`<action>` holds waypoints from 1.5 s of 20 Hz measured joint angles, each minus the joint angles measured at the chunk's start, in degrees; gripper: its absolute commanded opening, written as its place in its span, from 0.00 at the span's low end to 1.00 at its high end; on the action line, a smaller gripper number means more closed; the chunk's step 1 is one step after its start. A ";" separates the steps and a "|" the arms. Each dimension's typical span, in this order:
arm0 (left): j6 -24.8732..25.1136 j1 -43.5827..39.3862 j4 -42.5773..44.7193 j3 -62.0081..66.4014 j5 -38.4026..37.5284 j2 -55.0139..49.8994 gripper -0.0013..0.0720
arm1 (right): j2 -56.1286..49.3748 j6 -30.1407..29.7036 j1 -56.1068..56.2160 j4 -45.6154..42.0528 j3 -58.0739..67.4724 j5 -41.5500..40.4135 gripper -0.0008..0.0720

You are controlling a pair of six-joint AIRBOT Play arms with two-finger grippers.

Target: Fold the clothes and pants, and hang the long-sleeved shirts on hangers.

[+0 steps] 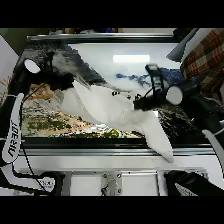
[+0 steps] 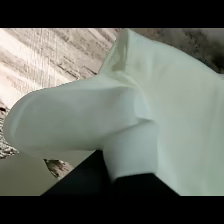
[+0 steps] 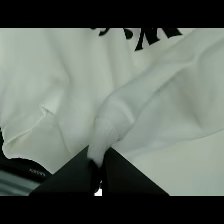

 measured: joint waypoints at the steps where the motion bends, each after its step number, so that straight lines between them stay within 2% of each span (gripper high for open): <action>1: 0.09 -0.28 -0.02 -2.21 1.20 0.00 0.07 | 1.01 0.70 0.68 -0.44 -3.15 -0.70 0.08; 2: 0.26 -0.50 -0.04 -3.93 2.08 0.00 0.53 | 1.75 1.49 1.20 -0.63 -5.77 -1.16 0.13; 3: 0.42 -0.66 -0.17 -5.35 2.73 0.00 0.93 | 2.25 1.77 1.53 -0.63 -7.50 -1.60 0.47; 4: 0.46 -0.74 -0.17 -6.29 2.97 0.02 0.94 | 2.71 2.14 1.81 -0.66 -8.66 -1.97 0.82; 5: 0.48 -0.66 -0.20 -6.88 3.15 0.33 0.94 | 3.15 2.10 1.95 -0.81 -9.09 -2.25 0.88; 10: 0.61 0.87 -0.17 -6.75 4.24 7.26 0.94 | 7.98 -1.88 2.08 -3.45 -4.39 -0.42 0.87; 11: 0.59 0.79 -0.04 -7.52 4.66 9.79 0.94 | 9.35 -2.64 2.19 -4.00 -3.69 0.35 0.82; 12: 0.35 0.20 0.85 -8.76 5.01 12.22 0.94 | 10.40 -3.15 2.45 -4.33 -3.32 1.33 0.82; 16: -5.33 -7.96 11.10 -18.38 6.56 21.94 0.94 | 11.17 -4.42 4.85 -7.65 -5.99 4.61 0.82; 19: -10.56 -15.87 17.66 -25.94 8.85 27.15 0.94 | 8.94 -4.90 9.57 -11.43 -9.97 5.09 0.82; 23: -16.33 -21.20 22.45 -31.58 12.20 31.39 0.94 | 3.76 -5.31 16.65 -22.99 -12.00 4.24 0.82; 30: -19.02 -22.93 24.55 -33.51 11.02 33.07 0.94 | -4.35 -5.51 19.74 -31.61 -12.70 2.25 0.82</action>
